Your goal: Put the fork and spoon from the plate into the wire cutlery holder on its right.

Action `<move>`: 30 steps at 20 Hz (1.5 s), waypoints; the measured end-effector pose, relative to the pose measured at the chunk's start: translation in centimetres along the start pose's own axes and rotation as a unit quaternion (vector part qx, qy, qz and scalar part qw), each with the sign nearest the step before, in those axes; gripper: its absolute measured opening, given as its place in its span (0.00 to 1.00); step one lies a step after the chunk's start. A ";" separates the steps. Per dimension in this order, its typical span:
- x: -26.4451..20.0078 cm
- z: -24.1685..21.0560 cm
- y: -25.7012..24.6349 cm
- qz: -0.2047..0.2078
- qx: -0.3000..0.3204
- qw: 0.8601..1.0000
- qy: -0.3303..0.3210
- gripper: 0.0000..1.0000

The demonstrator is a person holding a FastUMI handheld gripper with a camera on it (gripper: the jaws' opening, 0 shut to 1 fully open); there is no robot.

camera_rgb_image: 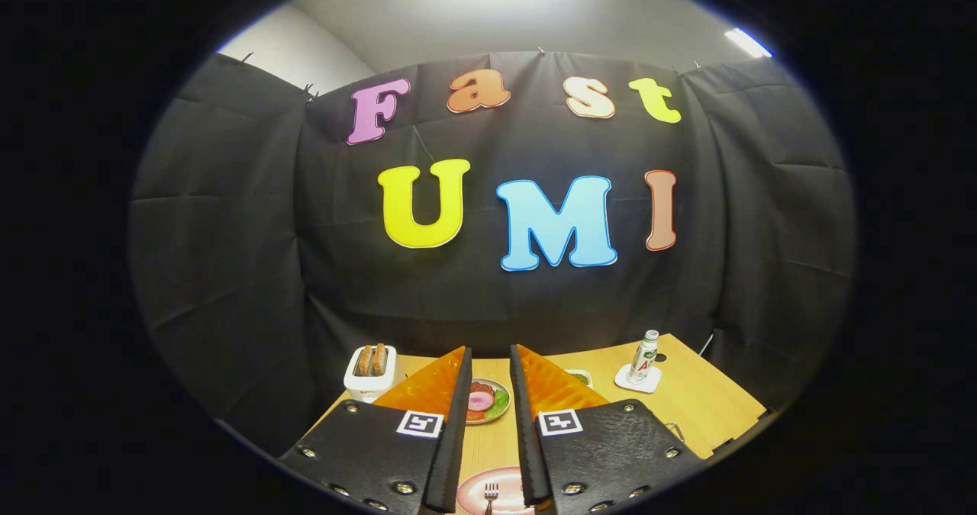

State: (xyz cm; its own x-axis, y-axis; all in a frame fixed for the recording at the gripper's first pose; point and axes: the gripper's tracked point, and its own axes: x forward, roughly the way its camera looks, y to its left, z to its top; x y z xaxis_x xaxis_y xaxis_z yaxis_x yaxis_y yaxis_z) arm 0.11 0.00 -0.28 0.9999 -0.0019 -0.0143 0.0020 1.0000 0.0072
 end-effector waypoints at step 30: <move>0.5 -32.8 -6.6 -0.075 -0.046 0.881 0.465 0.32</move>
State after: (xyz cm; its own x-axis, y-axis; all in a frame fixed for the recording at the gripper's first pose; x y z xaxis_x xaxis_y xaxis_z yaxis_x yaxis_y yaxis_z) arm 0.13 -6.41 -33.10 0.5446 -0.1705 -0.8212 0.0891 0.9853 -0.1455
